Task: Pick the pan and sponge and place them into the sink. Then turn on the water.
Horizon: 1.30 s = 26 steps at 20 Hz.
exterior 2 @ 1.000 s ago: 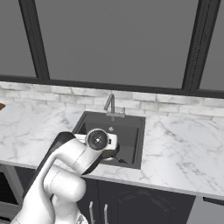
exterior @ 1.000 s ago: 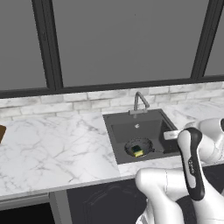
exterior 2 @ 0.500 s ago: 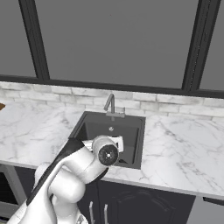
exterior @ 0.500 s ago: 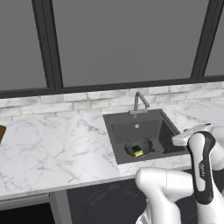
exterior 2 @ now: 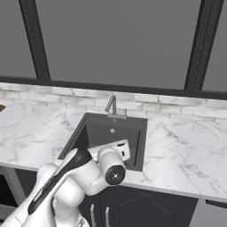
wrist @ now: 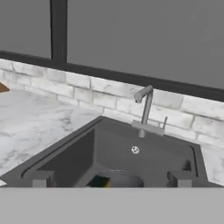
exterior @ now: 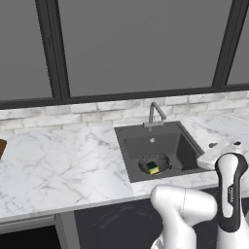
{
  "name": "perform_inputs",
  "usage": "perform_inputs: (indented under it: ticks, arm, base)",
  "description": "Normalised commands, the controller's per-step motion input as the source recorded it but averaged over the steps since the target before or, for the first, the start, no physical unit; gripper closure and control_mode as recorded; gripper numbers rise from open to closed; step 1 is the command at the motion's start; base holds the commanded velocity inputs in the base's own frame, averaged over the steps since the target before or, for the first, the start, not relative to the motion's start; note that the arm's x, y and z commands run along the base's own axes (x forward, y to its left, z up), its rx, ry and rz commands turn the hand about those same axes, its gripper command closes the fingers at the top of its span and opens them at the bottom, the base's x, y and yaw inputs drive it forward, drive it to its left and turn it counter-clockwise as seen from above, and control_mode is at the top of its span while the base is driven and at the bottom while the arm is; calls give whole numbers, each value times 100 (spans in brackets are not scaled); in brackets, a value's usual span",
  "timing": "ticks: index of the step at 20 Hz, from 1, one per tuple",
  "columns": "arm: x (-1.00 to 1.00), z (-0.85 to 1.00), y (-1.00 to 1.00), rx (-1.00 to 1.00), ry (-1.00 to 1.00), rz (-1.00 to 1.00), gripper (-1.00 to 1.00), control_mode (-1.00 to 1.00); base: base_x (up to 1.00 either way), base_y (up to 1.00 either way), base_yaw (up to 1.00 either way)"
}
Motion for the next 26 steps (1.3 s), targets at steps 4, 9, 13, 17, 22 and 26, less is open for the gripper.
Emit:
perform_inputs:
  ticks: [4,9,13,17,22,26]
  arm:
    - [-24,0,-2,3,-16,-1,-100,-100]
    - [-8,0,-8,10,-12,-2,-100,-100]
    - [12,-2,-6,11,-11,-2,-100,-100]
    - [21,-3,-3,12,-10,-1,-100,-100]
    - [30,-1,-8,12,-3,0,-100,-100]
    - [34,0,-8,8,2,1,-100,-100]
  base:
    - [0,0,0]
    - [0,0,0]
    - [0,0,0]
    - [0,0,0]
    - [0,0,0]
    - [0,0,0]
